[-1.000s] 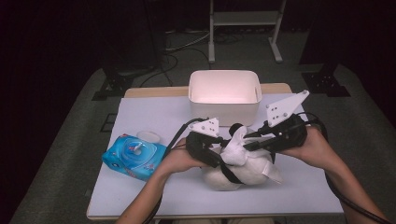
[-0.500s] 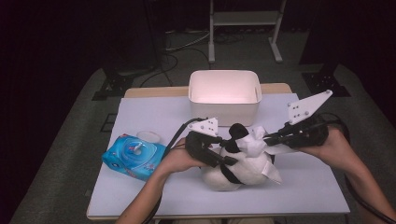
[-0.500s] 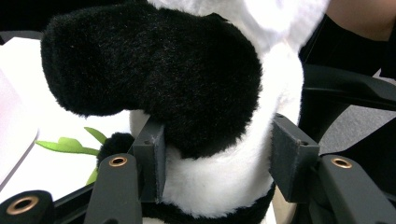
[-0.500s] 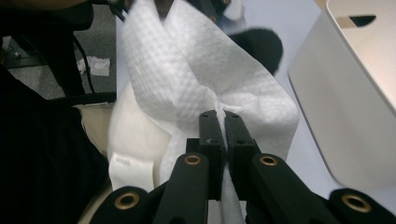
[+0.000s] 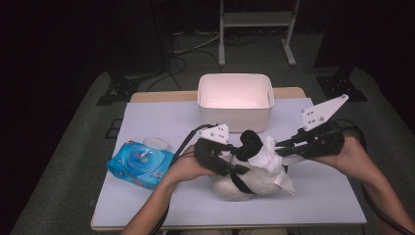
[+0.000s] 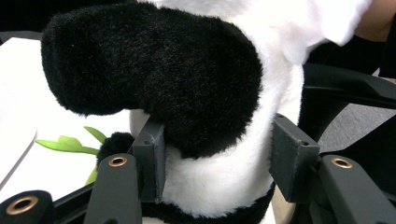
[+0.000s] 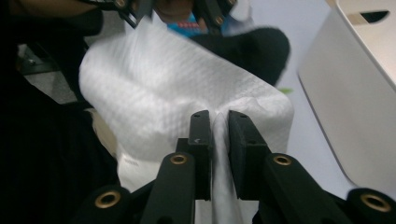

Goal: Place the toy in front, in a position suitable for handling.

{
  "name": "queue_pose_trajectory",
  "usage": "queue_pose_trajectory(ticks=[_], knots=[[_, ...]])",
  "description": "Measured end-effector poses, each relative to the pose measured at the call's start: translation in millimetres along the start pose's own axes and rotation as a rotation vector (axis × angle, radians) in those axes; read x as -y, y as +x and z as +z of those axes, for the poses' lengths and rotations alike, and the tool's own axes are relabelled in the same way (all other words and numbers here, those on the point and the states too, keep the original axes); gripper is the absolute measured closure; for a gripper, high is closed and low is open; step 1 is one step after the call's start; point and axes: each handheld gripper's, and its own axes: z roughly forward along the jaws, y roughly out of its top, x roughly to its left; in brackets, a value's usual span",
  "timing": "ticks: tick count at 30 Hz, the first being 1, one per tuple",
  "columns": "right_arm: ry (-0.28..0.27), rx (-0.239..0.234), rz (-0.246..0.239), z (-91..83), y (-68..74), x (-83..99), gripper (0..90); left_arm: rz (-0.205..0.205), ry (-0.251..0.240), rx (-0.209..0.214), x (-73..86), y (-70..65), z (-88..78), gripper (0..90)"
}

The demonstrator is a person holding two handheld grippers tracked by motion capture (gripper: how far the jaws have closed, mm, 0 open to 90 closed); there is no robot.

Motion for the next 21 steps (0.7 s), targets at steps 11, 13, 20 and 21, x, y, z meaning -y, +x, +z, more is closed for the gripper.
queue_pose_trajectory(ticks=[11,13,20,21], knots=[[-0.006,-0.054,-0.024,16.6,5.5,-13.9,62.7,0.003,0.008,-0.003,0.2,-0.4,1.4,45.3],[-0.01,-0.054,-0.022,20.5,5.8,-14.2,62.7,0.005,0.008,-0.006,0.1,-0.7,2.0,45.4],[-0.025,-0.005,-0.051,23.3,6.9,-11.8,84.2,-0.007,-0.005,-0.013,-0.1,0.4,0.4,48.0],[-0.032,-0.002,-0.049,22.4,6.8,-11.1,84.6,-0.002,-0.005,-0.015,-1.1,0.0,-0.8,48.2]])
